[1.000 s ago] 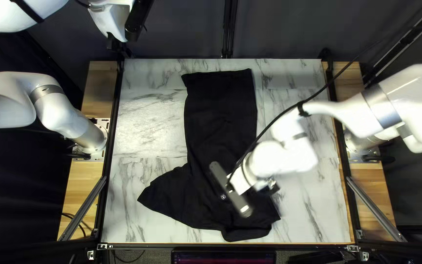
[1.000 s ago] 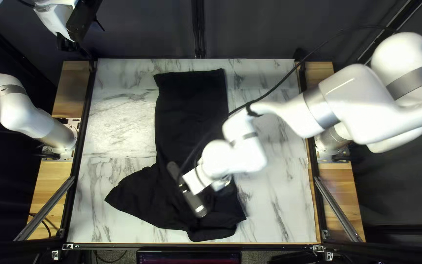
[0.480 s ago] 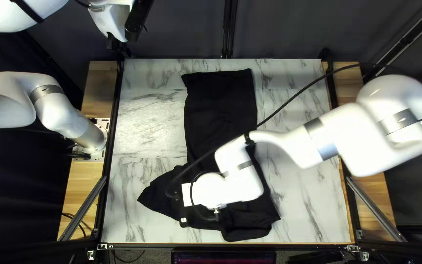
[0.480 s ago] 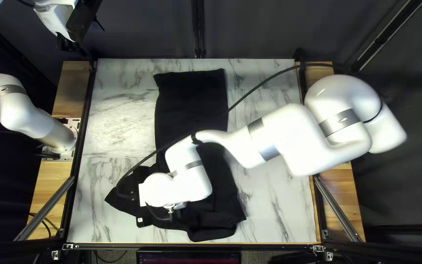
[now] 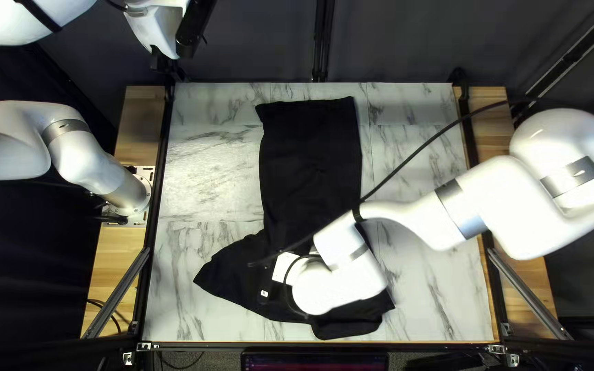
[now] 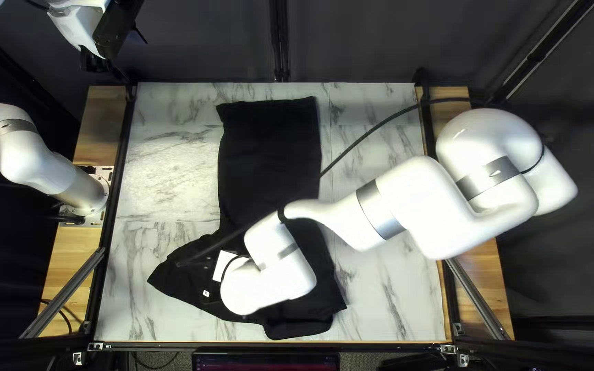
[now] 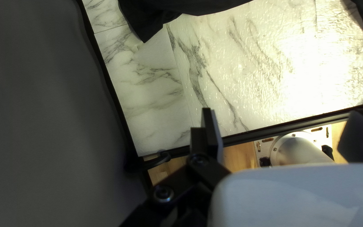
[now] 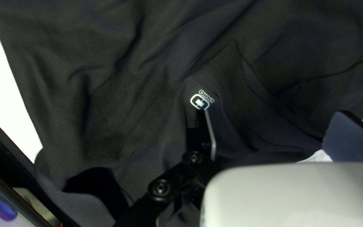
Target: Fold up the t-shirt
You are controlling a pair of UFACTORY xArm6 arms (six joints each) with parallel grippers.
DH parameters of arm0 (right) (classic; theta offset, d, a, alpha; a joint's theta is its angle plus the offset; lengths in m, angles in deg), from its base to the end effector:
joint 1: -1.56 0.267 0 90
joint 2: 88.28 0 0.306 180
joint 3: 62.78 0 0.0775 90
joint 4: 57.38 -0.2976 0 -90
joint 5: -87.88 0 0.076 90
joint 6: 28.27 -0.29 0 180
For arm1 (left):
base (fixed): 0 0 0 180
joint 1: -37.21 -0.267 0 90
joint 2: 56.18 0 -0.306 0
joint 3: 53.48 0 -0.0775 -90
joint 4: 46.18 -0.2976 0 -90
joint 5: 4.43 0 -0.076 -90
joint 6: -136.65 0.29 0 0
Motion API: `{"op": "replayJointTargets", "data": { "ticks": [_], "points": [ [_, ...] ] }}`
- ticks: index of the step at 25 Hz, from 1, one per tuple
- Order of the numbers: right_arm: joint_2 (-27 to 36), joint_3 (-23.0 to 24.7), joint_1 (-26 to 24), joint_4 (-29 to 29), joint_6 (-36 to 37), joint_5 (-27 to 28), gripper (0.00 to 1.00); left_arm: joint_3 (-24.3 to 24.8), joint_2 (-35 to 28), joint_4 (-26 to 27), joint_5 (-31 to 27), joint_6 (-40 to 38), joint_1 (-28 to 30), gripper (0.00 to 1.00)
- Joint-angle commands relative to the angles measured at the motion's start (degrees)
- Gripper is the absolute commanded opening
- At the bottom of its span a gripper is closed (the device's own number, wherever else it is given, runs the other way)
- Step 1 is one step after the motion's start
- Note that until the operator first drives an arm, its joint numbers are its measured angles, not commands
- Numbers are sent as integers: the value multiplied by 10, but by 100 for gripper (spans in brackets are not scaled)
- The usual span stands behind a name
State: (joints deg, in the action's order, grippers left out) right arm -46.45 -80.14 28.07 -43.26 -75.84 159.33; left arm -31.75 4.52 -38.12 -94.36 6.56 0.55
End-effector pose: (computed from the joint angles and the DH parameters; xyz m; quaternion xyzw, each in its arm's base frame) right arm 0.5104 0.1862 0.0922 0.9795 -0.1299 -0.0173 0.1530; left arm 0.2237 0.1158 0.3754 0.9881 -0.1194 0.0965 0.0055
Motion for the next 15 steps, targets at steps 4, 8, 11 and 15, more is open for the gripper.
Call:
{"op": "replayJointTargets", "data": {
  "ticks": [4, 8, 11, 15],
  "points": [
    [-15, -5, -19, -9, -33, -19, 100, 0, 0, 0, 0, 0, 0, 100],
    [-43, -43, -22, -12, -121, -6, 100, 0, 0, 0, 0, 0, 0, 100],
    [-64, -73, -20, -12, -168, 11, 100, 0, 0, 0, 0, 0, 0, 100],
    [-82, -91, -13, -10, -226, 28, 99, 0, 0, 0, 0, 0, 0, 100]
  ]
}}
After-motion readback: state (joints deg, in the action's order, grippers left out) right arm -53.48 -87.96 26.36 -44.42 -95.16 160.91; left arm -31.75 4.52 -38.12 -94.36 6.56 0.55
